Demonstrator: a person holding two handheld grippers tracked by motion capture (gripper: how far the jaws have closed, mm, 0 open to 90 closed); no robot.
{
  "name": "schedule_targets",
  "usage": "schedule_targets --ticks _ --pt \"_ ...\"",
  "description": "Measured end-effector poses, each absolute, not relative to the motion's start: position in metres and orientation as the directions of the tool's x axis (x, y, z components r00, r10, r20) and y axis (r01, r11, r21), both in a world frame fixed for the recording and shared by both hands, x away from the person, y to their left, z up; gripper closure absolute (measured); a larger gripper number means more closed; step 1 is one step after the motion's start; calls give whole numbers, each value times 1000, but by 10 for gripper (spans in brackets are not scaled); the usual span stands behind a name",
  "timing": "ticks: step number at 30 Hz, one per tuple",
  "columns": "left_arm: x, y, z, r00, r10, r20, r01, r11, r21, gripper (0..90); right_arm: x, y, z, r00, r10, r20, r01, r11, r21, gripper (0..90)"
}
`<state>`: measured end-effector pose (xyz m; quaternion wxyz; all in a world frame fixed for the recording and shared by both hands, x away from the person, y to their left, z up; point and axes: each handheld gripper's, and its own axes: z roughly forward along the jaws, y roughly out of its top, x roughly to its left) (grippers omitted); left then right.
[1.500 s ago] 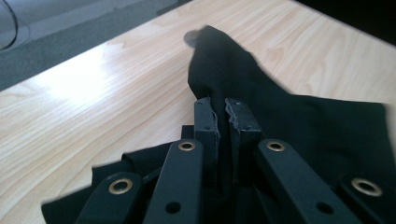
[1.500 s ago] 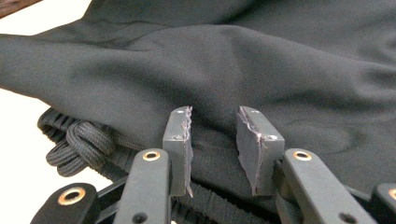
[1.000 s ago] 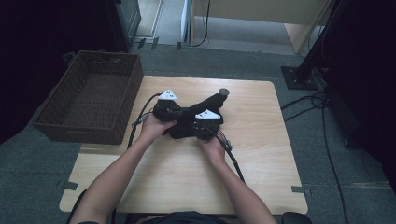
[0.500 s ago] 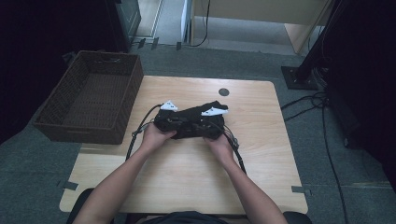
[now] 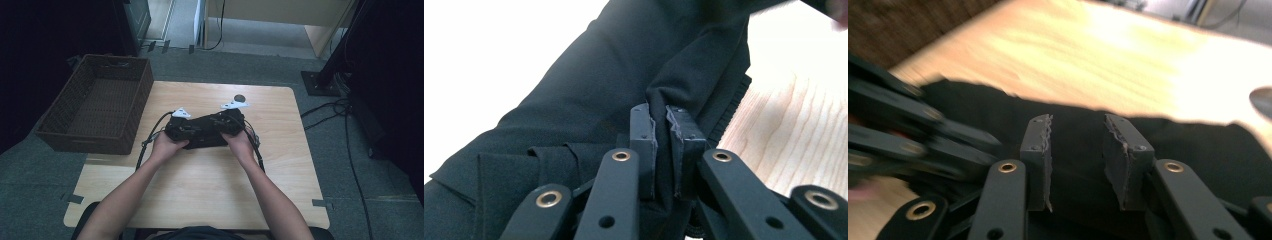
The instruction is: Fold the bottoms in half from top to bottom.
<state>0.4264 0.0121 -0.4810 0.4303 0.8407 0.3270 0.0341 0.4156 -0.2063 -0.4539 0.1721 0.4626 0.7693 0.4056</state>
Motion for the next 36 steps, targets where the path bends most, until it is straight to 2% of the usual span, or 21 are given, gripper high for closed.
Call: schedule_targets --ticks 7,11,16,18,23,28,31,36 --pt "424 27 -460 782 580 -228 519 -404 753 750 407 -210 -482 -521 851 59 572 298 764 628" --pt "426 45 -447 751 613 -244 532 -345 773 745 405 -210 -482 -521 852 61 572 295 766 617" --pt "437 49 -436 733 641 -229 545 -351 762 747 404 -208 -479 -527 848 47 569 311 761 618" --pt "442 48 -433 729 650 -215 547 -363 754 747 403 -205 -475 -533 841 88 579 287 763 625" --pt "446 40 -438 725 655 -212 564 -389 728 748 397 -198 -473 -563 822 89 569 307 763 612" --pt "435 35 -449 743 640 -195 556 -429 711 741 385 -204 -486 -570 813 121 573 288 767 605" --pt "422 36 -460 746 637 -194 560 -442 701 720 382 -210 -481 -570 809 143 575 268 773 598" --pt "412 38 -467 757 628 -177 545 -460 701 691 383 -225 -472 -534 840 100 545 252 800 595"
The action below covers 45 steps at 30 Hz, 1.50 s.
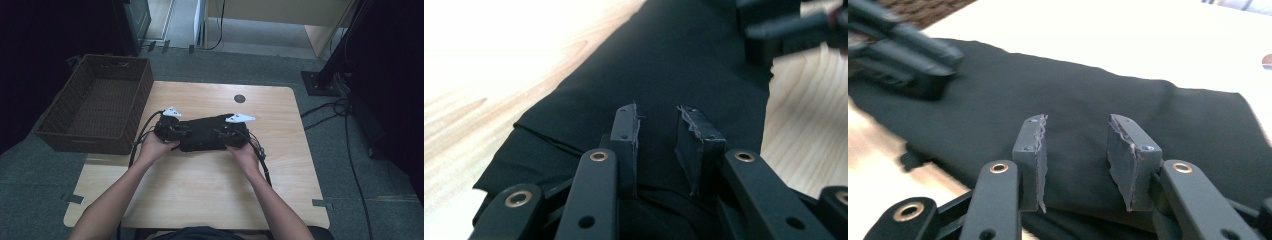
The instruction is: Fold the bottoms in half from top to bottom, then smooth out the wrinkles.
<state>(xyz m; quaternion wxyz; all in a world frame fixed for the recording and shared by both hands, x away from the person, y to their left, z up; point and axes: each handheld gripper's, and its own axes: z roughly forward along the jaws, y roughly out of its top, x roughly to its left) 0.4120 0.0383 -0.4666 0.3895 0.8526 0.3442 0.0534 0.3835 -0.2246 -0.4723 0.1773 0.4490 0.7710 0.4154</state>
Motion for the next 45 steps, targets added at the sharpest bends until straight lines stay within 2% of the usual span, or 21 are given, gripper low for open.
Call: schedule_targets --ticks 7,12,19,24,28,31,35,38,45 --pt "406 39 -480 761 628 -159 527 -458 716 645 380 -234 -486 -529 842 104 564 257 784 583" --pt "405 42 -486 759 626 -179 529 -433 730 641 372 -230 -498 -543 839 23 509 307 804 579" --pt "398 47 -484 749 641 -168 530 -427 733 588 364 -238 -501 -538 841 61 526 278 804 563" --pt "393 47 -485 742 652 -157 528 -423 737 561 363 -248 -503 -514 837 189 593 187 783 543" --pt "397 42 -488 734 657 -171 539 -411 735 563 365 -242 -493 -533 834 139 578 239 780 551" --pt "398 40 -489 735 656 -170 538 -412 736 562 369 -238 -483 -542 831 125 551 238 800 552" --pt "399 40 -490 734 656 -177 540 -405 738 561 382 -230 -483 -554 825 113 547 258 796 469" --pt "400 40 -491 734 655 -179 540 -402 739 560 391 -225 -485 -554 820 141 562 243 791 422" --pt "399 46 -485 740 652 -167 537 -422 730 549 399 -217 -492 -568 818 94 558 299 774 424"
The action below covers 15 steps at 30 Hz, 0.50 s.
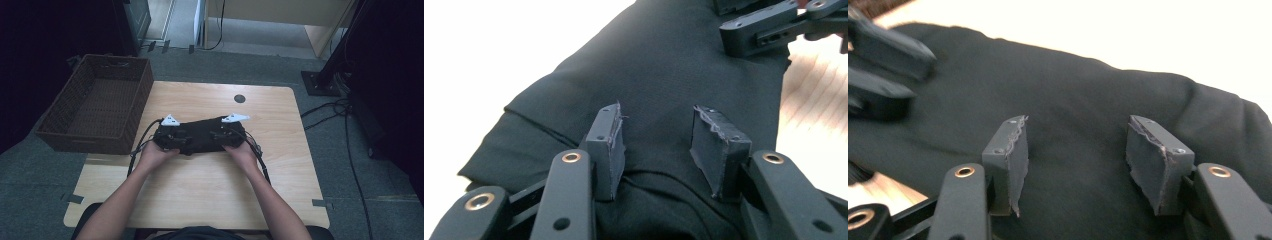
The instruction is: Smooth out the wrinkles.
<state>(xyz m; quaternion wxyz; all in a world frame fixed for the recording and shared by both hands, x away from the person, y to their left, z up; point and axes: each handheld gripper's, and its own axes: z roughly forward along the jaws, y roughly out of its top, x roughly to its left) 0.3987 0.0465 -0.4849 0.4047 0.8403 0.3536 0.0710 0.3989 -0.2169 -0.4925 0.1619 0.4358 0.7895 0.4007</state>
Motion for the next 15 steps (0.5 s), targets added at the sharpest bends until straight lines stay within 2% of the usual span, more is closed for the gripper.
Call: schedule_targets --ticks 3,15 --pt "396 52 -485 735 651 -187 546 -407 732 544 400 -225 -495 -569 813 125 574 284 768 426" --pt "389 59 -484 740 638 -213 562 -411 718 520 388 -244 -498 -594 793 138 561 286 777 427"
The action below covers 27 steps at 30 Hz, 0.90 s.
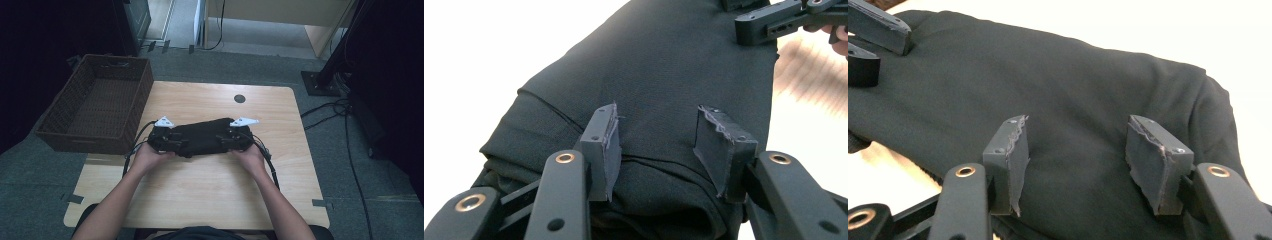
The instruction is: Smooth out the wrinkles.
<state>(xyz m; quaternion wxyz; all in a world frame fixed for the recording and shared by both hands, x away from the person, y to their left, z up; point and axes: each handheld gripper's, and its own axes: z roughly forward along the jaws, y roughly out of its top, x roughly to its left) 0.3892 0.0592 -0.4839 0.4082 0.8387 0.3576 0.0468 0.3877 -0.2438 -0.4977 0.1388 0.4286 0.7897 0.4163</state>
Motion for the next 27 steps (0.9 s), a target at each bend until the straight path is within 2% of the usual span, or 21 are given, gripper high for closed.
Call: schedule_targets --ticks 9,11,13,15,21,25,27 --pt "380 53 -485 743 641 -191 550 -424 719 516 377 -262 -502 -564 806 182 588 237 773 421" --pt "379 52 -483 737 639 -218 565 -406 718 505 374 -264 -502 -564 808 174 578 236 781 424" --pt "378 52 -482 738 638 -219 564 -404 720 479 369 -266 -501 -548 825 137 557 238 796 474" --pt "376 51 -475 749 639 -177 538 -431 724 462 365 -266 -494 -534 836 126 561 239 792 506" --pt "383 51 -457 748 638 -182 535 -417 735 430 357 -254 -473 -549 829 108 526 242 816 508" --pt "393 54 -450 740 645 -189 537 -398 744 437 357 -240 -469 -565 814 137 533 233 814 500" --pt "404 56 -450 733 644 -217 549 -372 749 476 358 -230 -472 -574 803 159 543 227 808 489"
